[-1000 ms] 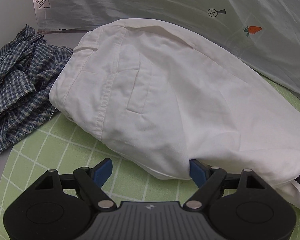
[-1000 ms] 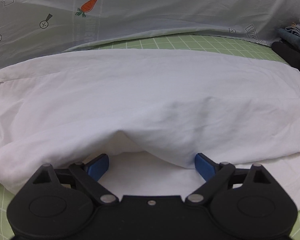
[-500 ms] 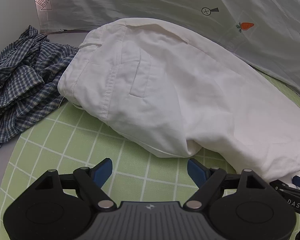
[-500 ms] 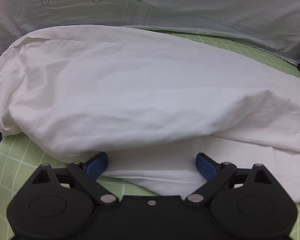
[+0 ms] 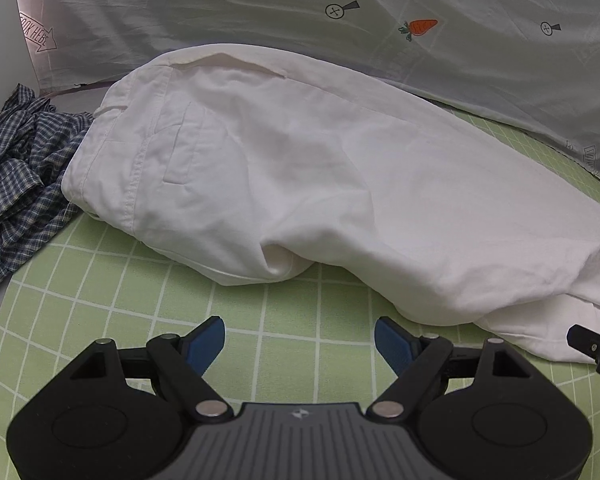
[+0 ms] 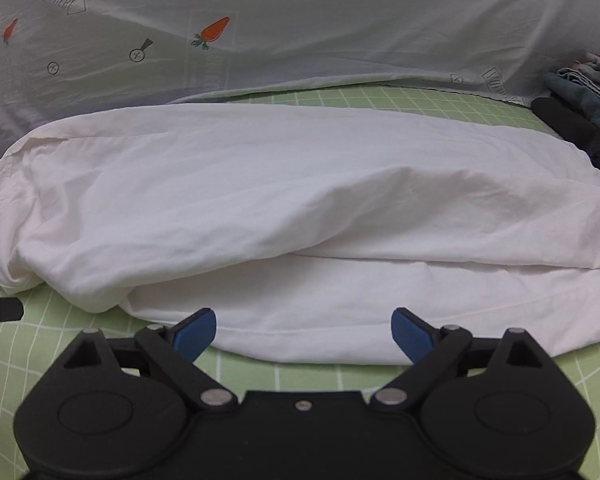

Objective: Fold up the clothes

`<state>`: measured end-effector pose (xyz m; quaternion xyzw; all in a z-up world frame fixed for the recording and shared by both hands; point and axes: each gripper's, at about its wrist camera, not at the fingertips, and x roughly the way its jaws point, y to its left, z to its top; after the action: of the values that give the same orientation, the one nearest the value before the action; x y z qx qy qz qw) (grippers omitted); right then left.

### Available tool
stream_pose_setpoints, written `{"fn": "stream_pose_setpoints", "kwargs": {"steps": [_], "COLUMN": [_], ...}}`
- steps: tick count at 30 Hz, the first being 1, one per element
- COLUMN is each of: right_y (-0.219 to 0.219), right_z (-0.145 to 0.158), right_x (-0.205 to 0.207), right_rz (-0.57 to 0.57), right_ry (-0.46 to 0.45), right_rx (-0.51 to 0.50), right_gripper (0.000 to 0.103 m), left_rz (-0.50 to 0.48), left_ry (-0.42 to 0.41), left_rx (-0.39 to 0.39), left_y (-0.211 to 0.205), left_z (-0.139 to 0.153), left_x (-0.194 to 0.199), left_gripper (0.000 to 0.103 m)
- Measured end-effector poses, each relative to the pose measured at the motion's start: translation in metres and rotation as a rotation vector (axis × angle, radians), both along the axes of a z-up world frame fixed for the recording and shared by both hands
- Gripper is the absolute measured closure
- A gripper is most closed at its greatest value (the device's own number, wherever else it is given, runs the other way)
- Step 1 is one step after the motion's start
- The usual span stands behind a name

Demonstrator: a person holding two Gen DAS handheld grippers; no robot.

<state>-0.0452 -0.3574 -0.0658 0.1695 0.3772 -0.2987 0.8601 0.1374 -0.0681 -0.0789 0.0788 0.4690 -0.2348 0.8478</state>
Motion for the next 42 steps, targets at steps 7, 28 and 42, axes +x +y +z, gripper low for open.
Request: {"fn": "stream_pose_setpoints", "kwargs": {"steps": [7, 28, 42], "right_y": [-0.1, -0.27, -0.229], "right_z": [-0.014, -0.044, 0.007], "right_x": [-0.069, -0.138, -0.227], "right_rz": [-0.294, -0.684, -0.801], "right_ry": [0.021, -0.031, 0.03], "right_rx": [0.058, -0.001, -0.15], "right_gripper": [0.008, 0.1, 0.103], "left_rz": [0.09, 0.199, 0.132], "left_ry": [0.054, 0.067, 0.028], "left_rx": [-0.03, 0.086, 0.075], "left_y": [-0.036, -0.074, -0.07], "left_z": [-0.002, -0.006, 0.0], "left_x": [0.006, 0.037, 0.033], "left_gripper": [0.02, 0.012, 0.012]}}
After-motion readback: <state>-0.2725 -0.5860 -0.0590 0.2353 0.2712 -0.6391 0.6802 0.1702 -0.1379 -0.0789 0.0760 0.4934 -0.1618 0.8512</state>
